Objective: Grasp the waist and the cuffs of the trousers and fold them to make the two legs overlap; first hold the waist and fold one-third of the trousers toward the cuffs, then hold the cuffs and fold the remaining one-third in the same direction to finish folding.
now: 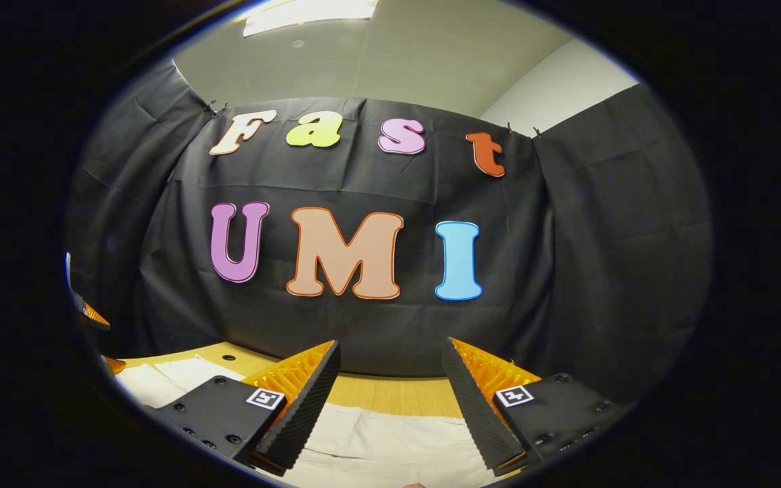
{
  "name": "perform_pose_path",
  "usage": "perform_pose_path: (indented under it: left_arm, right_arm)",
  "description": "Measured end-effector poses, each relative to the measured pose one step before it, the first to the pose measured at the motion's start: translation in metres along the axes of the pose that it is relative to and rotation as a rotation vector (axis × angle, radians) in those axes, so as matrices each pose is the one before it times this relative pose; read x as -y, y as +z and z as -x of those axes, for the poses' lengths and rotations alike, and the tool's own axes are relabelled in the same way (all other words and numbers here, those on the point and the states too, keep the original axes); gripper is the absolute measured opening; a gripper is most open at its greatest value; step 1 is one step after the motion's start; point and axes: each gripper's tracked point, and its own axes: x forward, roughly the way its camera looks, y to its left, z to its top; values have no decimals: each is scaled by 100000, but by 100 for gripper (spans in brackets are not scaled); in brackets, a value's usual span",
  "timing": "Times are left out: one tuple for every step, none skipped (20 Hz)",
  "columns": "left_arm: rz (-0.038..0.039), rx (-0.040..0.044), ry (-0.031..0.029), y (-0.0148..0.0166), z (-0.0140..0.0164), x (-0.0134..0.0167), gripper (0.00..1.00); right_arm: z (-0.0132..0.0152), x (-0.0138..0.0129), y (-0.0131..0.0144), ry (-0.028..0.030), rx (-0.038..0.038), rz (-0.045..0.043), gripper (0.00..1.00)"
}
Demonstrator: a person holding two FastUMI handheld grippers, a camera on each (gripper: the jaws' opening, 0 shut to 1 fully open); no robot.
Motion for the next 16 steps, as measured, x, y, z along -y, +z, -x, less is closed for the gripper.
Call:
perform_pose_path:
  left_arm:
    - [-4899,-1482,-1919,-870,254,517,100]
    - [-3710,-1988,-2710,-1175,28,562,96]
    - [-2504,-2186,-2919,-1045,83,884,96]
    - [-2107,-2539,-3624,-1084,-36,953,96]
    - [-1496,-3285,-3743,-1043,-15,1024,96]
    - [-817,-2646,-3601,-1166,10,835,100]
    - [-434,-1963,-3191,-925,-110,1030,97]
    - [-674,-2248,-2698,-1235,291,1137,97]
    - [-1604,-1796,-1551,-728,63,498,97]
    - [-2119,-1365,-1387,-597,-46,453,97]
    - [-2170,-973,-1481,-500,-5,375,97]
    - [-2053,-1360,-1675,-560,162,450,96]
    - [-1998,-1062,-2488,-244,-19,588,96]
    - [-1987,-643,-2721,-349,-138,588,96]
    - [-1898,-887,-2505,-191,-316,508,97]
    - [-2016,-924,-1784,-369,-286,438,97]
  right_arm:
    - [93,-12,-382,158,-816,41,96]
    - [102,-35,-275,311,-704,-47,96]
    - [84,-91,-400,250,-665,127,97]
    - [53,1,-184,156,-471,329,98]
    - [63,-46,-324,318,-651,313,98]
    - [-6,-110,-229,310,-862,-208,98]
    - [4,-155,-349,638,-834,-833,97]
    - [-31,-172,-172,623,-821,-845,97]
    - [114,84,-286,203,-724,-409,97]
    - [67,102,-172,-113,-527,86,97]
    - [59,140,-120,6,-438,319,97]
    - [-105,56,-215,-85,-487,358,97]
    - [104,176,-254,-66,-343,311,98]
    - [-16,118,-25,-213,-216,214,98]
    - [16,190,-44,-214,-171,93,97]
    - [-16,140,-8,-173,-226,78,98]
